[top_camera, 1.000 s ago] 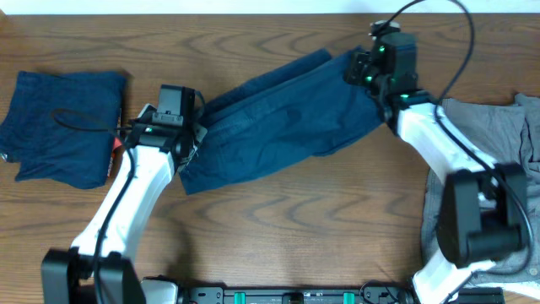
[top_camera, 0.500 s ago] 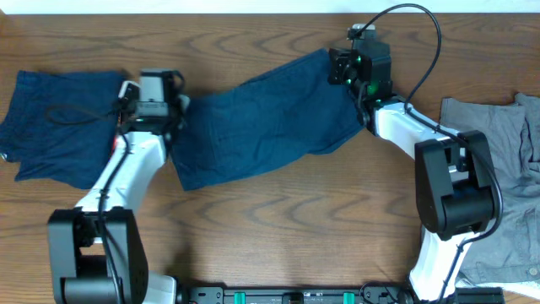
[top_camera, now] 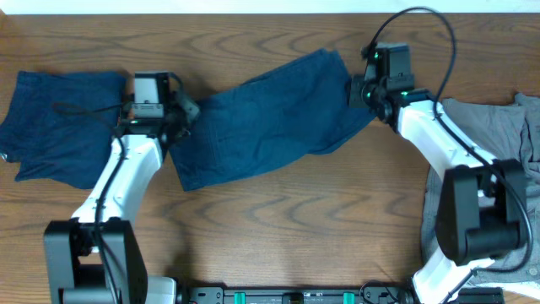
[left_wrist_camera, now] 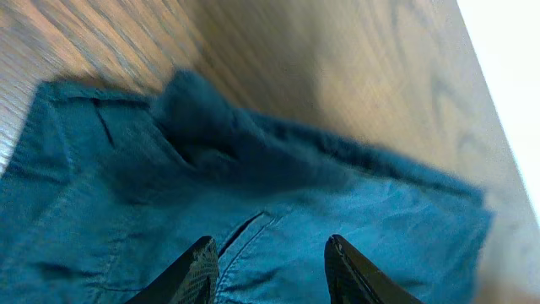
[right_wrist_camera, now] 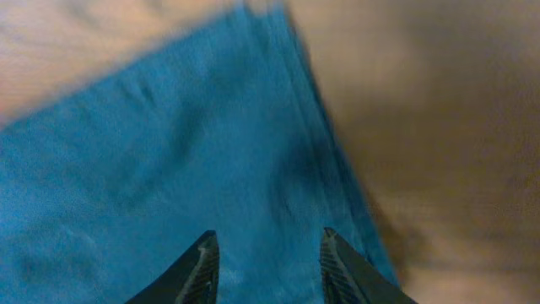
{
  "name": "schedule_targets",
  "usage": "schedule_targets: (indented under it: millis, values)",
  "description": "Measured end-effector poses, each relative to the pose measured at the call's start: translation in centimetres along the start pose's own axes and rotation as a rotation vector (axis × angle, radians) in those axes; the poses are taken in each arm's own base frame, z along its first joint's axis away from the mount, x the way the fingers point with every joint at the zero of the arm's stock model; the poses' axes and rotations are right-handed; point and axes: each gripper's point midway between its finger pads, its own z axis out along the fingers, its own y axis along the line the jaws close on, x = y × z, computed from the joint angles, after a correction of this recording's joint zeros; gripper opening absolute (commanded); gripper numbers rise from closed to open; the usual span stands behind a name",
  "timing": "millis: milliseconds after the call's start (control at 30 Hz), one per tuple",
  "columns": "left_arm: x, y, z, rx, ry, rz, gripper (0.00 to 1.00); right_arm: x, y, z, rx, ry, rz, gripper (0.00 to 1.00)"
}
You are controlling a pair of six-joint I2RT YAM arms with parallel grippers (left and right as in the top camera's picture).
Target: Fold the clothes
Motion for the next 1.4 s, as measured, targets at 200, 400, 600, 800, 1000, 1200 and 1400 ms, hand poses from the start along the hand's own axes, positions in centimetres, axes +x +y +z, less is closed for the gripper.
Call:
schedule_targets:
  millis: [200,400,600,800,1000,1200,1400]
  values:
    - [1.5,2.5,3.1,-0.123,0.019,0.063,0.44,4.9,-1.6,3.4,0.041,0.166,0.009,0.27]
    - [2.6,5.8,4.9,-0.240,0.071,0.056,0.44,7.1,-3.4,3.1,0.138,0.256,0.019,0.21]
    - [3.6,6.5,4.6,-0.263,0.122,0.090,0.49,9.8,-6.7,0.4,0.358,0.372,0.131,0.10]
    - [6.5,8.3,3.4,-0.312,0.284,0.167,0.55,11.3,-8.9,-1.4,0.482,0.426,0.206,0.07]
    - [7.0,7.6,0.1,-0.241,0.365,0.261,0.99,11.9,-10.7,-2.8,0.540,0.434,0.250,0.11]
    - [4.2,4.9,-3.9,-0.131,0.252,0.287,0.98,7.9,-10.1,-6.4,0.513,0.288,0.238,0.41]
    - [4.7,5.7,-2.9,-0.157,0.287,0.279,0.98,4.0,-8.8,-10.9,0.471,0.131,0.209,0.42]
